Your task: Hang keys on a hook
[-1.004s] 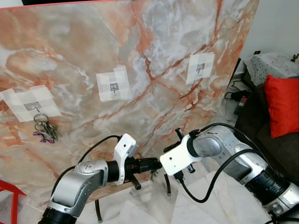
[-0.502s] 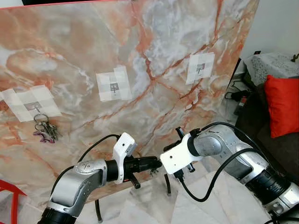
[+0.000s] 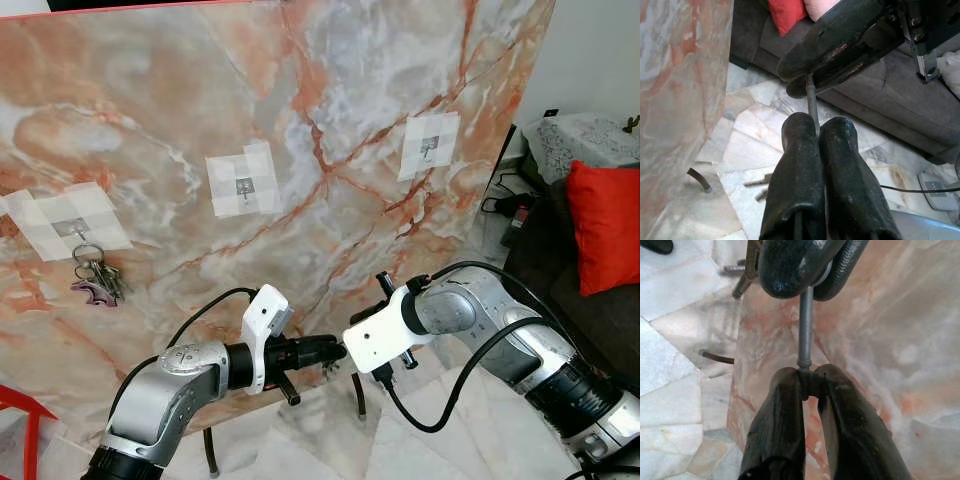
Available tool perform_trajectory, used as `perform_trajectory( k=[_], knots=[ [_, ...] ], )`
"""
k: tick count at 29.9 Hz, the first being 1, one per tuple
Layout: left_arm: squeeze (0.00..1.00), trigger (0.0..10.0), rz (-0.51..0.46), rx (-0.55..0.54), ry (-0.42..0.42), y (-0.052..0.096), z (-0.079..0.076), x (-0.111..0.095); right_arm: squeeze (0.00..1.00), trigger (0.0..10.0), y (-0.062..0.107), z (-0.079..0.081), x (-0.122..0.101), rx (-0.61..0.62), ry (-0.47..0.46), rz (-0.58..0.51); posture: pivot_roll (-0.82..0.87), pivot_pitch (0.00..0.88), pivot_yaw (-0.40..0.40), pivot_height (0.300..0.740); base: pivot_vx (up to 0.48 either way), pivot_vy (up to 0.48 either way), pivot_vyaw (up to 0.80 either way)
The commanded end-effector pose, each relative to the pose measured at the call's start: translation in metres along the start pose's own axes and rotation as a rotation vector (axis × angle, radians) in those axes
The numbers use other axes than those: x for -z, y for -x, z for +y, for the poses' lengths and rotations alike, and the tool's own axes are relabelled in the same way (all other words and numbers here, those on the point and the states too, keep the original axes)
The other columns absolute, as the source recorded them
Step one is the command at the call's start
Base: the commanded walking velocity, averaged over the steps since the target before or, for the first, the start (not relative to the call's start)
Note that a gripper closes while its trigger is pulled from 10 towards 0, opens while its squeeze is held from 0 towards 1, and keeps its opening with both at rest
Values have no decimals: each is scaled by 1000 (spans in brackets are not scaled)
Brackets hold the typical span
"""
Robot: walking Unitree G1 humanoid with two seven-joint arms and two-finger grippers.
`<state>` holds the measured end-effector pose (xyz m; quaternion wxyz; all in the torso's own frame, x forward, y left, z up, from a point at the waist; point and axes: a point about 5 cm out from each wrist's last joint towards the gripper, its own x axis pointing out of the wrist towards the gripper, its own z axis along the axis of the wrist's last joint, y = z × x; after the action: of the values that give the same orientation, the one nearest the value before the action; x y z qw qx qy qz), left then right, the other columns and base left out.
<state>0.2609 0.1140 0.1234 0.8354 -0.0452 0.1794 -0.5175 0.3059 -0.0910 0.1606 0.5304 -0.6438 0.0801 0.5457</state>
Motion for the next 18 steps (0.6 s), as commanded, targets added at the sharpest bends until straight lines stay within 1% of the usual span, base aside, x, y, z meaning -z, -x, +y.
perform_trajectory(
  k=[1,4,5,6,7,8,15,17,18],
  knots=[
    [0,10000,-48,76,-51,-5,-10,-11,0,10000,-1,0,-12,-2,30,-58,107,40,-42,740,0,0,0],
    [0,10000,-48,77,-49,-5,-10,-11,0,10000,-1,0,-12,-4,26,-59,108,41,-42,740,0,0,0],
    [0,10000,-48,80,-47,-5,-11,-10,537,10000,0,1,-13,-11,25,-64,107,40,-42,740,0,0,0],
    [0,10000,-48,82,-46,-5,-11,-10,682,10000,0,2,-13,-16,25,-68,107,40,-42,740,0,0,0],
    [0,10000,-48,85,-46,-5,-11,-10,945,10000,0,2,-13,-19,27,-74,107,41,-42,740,0,0,0],
    [0,10000,-47,86,-46,-5,-11,-10,1000,10000,0,2,-14,-22,31,-76,107,41,-42,740,0,0,0],
    [0,10000,-43,87,-46,-4,-12,-9,1000,10000,1,2,-13,-23,48,-80,107,42,-42,740,0,0,0],
    [0,10000,-41,86,-47,-4,-11,-9,1000,10000,1,1,-13,-17,49,-82,107,42,-41,740,0,0,0],
    [0,10000,-25,82,-57,-4,-11,-6,1000,10000,3,-2,-12,5,51,-80,107,42,-41,740,0,0,0]
  ],
)
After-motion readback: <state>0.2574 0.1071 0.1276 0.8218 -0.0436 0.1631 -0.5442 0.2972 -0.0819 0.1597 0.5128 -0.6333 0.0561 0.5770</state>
